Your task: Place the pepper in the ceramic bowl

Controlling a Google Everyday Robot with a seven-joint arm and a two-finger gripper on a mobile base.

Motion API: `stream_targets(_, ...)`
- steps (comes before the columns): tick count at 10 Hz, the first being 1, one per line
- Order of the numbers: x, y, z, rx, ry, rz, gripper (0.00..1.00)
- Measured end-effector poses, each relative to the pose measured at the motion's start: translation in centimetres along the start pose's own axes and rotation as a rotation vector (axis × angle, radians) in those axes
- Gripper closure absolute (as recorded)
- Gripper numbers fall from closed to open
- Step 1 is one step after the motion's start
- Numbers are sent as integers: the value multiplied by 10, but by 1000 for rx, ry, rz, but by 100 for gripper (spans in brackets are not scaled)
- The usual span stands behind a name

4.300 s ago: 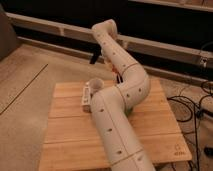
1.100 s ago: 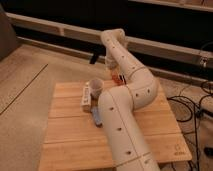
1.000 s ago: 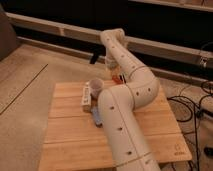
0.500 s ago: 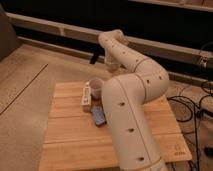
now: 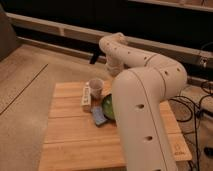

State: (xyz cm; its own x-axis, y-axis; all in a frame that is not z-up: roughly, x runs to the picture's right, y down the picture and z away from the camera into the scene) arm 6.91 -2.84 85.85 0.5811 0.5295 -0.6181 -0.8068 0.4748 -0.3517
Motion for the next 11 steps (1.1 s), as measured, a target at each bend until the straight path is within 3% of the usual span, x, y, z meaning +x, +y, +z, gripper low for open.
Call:
stream_targets(4,8,29,12,-39,25,-39,38)
stream_targets(5,14,34,15,-47,35,-45,35)
stream_targets(11,19,37,16,-48,48,-50,34)
